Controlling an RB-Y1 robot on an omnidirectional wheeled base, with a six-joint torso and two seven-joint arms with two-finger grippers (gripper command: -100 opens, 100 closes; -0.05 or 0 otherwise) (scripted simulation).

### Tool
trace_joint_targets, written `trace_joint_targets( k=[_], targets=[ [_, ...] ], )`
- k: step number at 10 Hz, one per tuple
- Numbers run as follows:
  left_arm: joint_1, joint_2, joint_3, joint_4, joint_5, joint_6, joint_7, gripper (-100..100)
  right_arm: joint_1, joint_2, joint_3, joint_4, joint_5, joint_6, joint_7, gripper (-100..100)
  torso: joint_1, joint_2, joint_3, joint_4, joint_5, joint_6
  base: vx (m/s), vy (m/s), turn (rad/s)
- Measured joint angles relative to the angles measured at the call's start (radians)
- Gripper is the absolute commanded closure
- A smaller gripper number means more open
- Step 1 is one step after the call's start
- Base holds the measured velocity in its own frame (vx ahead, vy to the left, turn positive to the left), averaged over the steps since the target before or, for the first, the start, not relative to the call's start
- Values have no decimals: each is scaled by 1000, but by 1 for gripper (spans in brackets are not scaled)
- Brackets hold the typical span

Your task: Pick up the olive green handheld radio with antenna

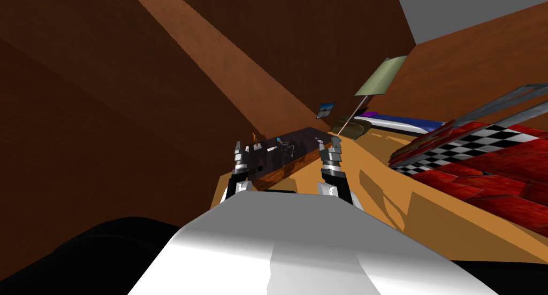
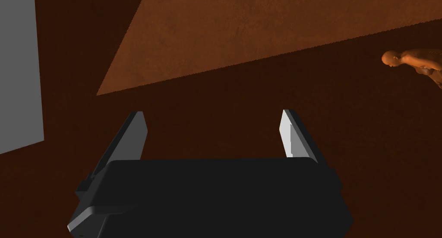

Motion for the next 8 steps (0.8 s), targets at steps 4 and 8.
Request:
trace_joint_targets(
  k=[4, 8],
  targets=[
    [-60, 106, 10, 56, 1, 37, 18, -100, 0, 0, 0, 0, 0, 0, 0, 0, 2, 3, 2, 1, 1, 0, -55, 25, -9],
    [-163, 194, 35, 153, 6, 98, 49, -100, 0, 0, 0, 0, 0, 0, 0, 0, 3, 4, 2, 1, 1, 0, -71, 34, -15]
  ],
)
